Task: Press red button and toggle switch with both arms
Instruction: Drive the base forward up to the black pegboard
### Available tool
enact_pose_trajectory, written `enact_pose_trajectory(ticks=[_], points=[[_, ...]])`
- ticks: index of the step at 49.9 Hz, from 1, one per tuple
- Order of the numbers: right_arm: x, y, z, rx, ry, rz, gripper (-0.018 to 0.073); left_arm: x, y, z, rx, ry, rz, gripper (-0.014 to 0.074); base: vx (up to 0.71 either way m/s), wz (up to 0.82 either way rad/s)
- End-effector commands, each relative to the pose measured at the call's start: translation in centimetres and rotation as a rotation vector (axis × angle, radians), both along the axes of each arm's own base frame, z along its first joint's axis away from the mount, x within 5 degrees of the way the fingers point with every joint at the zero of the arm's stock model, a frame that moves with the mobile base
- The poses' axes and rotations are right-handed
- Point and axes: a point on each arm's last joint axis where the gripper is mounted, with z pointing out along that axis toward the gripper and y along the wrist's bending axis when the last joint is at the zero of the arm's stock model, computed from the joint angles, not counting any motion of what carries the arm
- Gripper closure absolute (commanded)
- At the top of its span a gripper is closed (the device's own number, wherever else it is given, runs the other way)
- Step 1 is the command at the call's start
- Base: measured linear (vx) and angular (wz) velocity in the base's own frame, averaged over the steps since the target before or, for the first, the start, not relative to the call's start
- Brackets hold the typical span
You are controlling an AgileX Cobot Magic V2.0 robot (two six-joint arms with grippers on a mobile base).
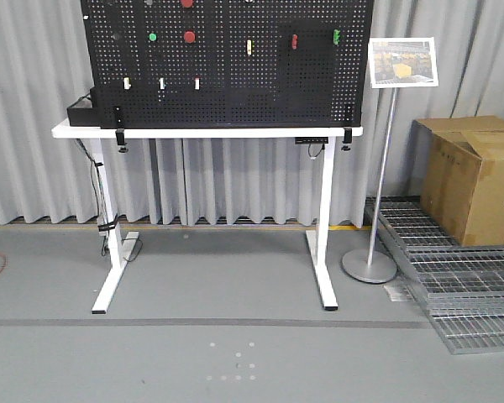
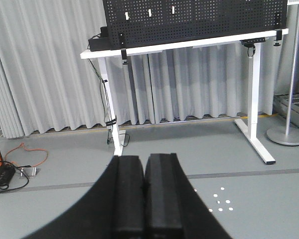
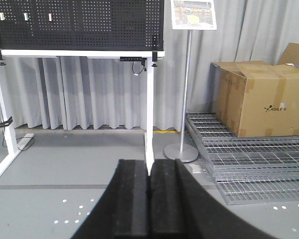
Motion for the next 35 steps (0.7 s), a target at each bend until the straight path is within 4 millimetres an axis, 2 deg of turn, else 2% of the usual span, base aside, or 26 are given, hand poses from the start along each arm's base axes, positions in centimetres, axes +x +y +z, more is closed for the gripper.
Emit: enact_pose_trajectory(ticks=[1, 35], points=[[-0.05, 0.02, 0.39, -0.013, -0.079, -0.001, 0.0559, 0.02, 0.04, -0.31, -0.002, -0.065, 0.005, 0.0594, 0.0, 0.0], [-0.05, 0.02, 0.39, -0.013, -0.079, -0.001, 0.0559, 0.02, 0.04, -0.31, -0.002, -0.065, 0.005, 0.0594, 0.03, 0.0]])
